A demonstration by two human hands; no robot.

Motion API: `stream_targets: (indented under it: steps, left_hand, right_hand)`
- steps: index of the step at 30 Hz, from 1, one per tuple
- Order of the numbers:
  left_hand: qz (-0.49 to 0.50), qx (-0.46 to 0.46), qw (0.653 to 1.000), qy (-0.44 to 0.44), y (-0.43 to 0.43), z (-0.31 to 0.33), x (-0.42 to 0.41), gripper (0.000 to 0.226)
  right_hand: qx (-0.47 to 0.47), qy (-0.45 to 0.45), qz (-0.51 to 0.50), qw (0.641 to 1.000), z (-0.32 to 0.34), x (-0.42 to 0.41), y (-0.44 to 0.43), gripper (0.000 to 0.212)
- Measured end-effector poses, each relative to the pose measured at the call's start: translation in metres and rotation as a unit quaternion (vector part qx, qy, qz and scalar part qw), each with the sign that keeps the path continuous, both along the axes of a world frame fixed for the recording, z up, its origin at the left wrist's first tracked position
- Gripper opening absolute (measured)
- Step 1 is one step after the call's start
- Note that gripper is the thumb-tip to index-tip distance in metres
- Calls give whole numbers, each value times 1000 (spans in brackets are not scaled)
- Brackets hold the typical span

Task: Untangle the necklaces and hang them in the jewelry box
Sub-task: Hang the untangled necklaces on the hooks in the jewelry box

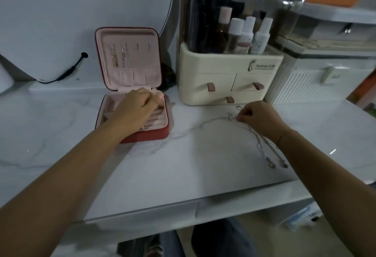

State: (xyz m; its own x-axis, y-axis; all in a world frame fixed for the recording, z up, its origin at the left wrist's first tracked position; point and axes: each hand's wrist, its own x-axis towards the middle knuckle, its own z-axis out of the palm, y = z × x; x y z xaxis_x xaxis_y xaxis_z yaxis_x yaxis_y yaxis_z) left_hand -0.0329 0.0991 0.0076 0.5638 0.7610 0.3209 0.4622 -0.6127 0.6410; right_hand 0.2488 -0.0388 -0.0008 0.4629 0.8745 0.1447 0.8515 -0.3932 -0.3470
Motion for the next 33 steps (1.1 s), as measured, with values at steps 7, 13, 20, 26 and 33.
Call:
stream_targets:
  steps: [7,13,20,26,33]
  left_hand:
    - [11,-32,999,-5,-3,3,0,44]
    - [10,-33,999,-11,-5,4,1,42]
    - [17,-9,998,-52,-14,10,5,38]
    - [-122,-254,948,-151,-57,43,52,34]
    - [-188,-426,867,-180,-66,85,60,31]
  right_hand:
    - [-133,-140,-6,981,4,-8,6,19]
    - [-150,-94,12,984,5,-7,6,27]
    - [45,171,65,982,42,-24,-9,19]
    - [96,431,153,884,86,-53,-14,25]
    - [73,419,235,874,119,-76,1,23]
